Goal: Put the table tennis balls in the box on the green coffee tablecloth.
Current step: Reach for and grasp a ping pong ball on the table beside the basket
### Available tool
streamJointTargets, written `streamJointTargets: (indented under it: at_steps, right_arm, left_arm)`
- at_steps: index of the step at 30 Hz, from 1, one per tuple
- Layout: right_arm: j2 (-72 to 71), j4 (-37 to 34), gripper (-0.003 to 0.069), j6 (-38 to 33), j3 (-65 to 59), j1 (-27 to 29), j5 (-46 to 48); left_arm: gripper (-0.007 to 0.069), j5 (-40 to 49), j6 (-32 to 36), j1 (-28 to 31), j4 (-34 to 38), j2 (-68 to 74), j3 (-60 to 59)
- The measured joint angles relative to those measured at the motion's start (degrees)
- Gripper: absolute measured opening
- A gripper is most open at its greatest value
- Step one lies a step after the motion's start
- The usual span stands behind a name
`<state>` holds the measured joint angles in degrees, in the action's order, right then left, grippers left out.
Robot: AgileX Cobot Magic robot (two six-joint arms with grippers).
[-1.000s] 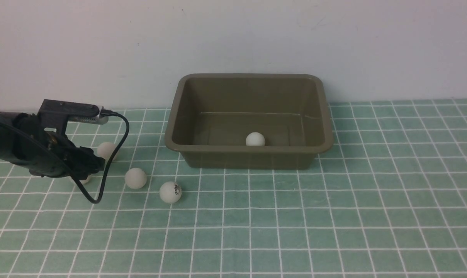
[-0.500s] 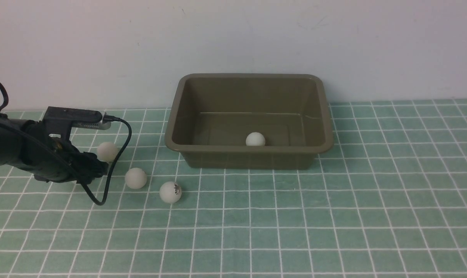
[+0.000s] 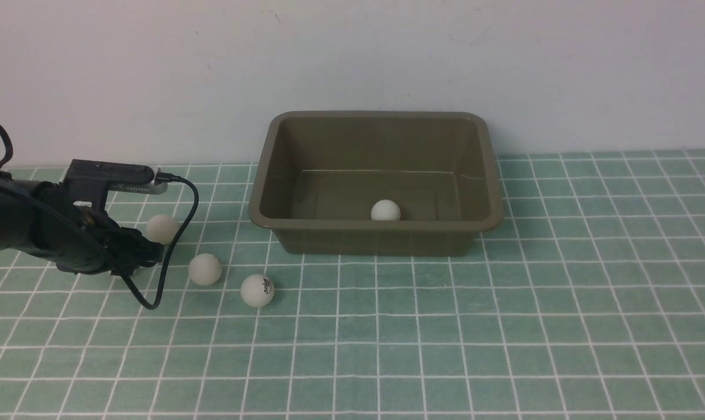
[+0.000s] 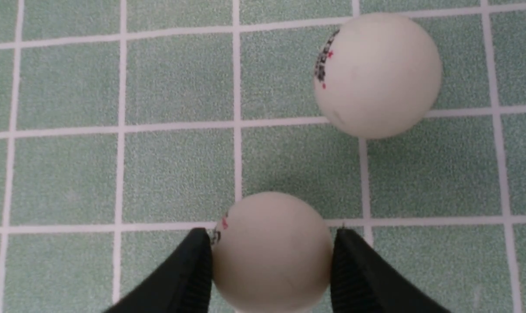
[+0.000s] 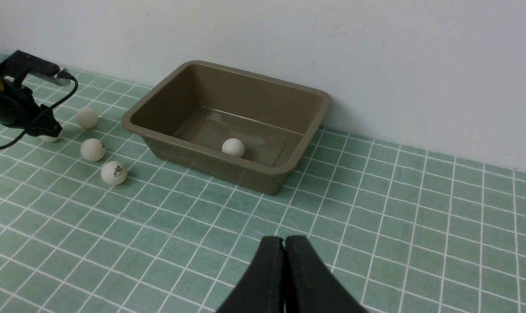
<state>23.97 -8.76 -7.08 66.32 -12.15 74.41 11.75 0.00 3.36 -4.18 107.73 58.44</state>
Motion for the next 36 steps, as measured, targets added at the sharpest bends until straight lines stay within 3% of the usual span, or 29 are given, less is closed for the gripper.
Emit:
streamJointTargets:
  at_steps: [5,12,13,16,20,26,31,36]
  right_arm:
    - [0.0,0.0,-0.0017,0.0,0.0,0.0,0.0]
    - [0.0,0.0,-0.0017,-1.6,0.0,0.0,0.0]
    - [0.0,0.0,-0.0017,-1.7,0.0,0.0,0.0]
    - [0.0,0.0,-0.0017,-1.9,0.0,0.0,0.0]
    - [0.0,0.0,-0.0017,-1.9,0.0,0.0,0.0]
    - [0.0,-0.1,-0.0017,-1.9,0.0,0.0,0.0]
    - [0.0,-0.2,-0.0017,-2.0,0.0,0.0,0.0]
    - [0.0,-0.2,-0.0017,-2.8,0.0,0.0,0.0]
  left_arm:
    - [0.0317,0.9,0.0,0.0,0.0,0.0,0.1]
    - [0.0293,11.7,0.0,0.0,-0.1,-2.5,0.2]
    - [0.0283,13.6,0.0,0.0,-0.1,-3.3,0.2]
    - [0.0157,19.3,-0.3,0.0,-0.1,-7.1,0.2]
    - [0.0125,23.2,-0.3,0.0,1.0,-15.3,0.1]
    - [0.0122,23.4,-0.3,0.0,1.2,-20.3,0.1]
    - [0.0125,31.2,-0.3,0.0,1.1,-20.3,0.1]
    - [0.0215,31.5,-0.3,0.0,-1.1,-20.3,0.1]
